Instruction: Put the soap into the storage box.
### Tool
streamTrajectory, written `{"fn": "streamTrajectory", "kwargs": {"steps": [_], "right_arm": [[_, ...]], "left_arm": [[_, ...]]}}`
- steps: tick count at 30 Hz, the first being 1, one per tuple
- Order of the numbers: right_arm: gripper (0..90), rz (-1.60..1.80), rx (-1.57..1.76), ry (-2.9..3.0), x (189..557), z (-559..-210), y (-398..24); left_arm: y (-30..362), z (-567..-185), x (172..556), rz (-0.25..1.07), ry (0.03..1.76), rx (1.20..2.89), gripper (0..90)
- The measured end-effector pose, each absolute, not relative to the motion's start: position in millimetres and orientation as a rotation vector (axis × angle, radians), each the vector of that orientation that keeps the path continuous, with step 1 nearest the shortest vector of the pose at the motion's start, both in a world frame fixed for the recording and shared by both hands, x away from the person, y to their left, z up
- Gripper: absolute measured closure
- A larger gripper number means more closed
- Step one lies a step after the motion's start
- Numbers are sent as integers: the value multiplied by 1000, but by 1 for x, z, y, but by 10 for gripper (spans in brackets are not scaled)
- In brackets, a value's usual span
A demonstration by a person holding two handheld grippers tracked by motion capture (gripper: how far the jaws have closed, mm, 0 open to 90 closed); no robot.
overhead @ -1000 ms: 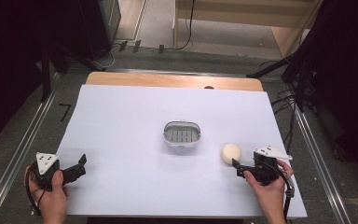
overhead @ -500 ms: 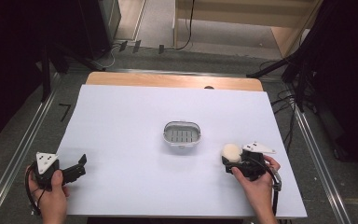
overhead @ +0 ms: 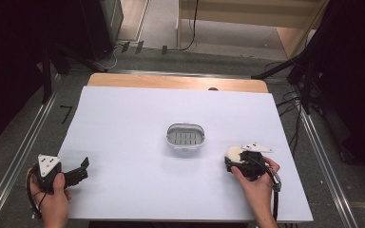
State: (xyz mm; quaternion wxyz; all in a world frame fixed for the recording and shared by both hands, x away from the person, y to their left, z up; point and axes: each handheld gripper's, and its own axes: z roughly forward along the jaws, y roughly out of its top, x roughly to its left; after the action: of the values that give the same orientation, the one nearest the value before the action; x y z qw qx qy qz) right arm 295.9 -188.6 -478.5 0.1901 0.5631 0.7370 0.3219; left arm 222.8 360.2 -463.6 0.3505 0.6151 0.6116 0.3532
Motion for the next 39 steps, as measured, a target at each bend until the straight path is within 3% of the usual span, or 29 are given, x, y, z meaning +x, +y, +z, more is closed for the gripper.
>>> {"fn": "streamTrajectory", "kwargs": {"steps": [39], "right_arm": [[250, 1005, 1455, 2141, 301, -456, -172]], "left_arm": [[359, -464, 223, 914, 1576, 1618, 0]]}}
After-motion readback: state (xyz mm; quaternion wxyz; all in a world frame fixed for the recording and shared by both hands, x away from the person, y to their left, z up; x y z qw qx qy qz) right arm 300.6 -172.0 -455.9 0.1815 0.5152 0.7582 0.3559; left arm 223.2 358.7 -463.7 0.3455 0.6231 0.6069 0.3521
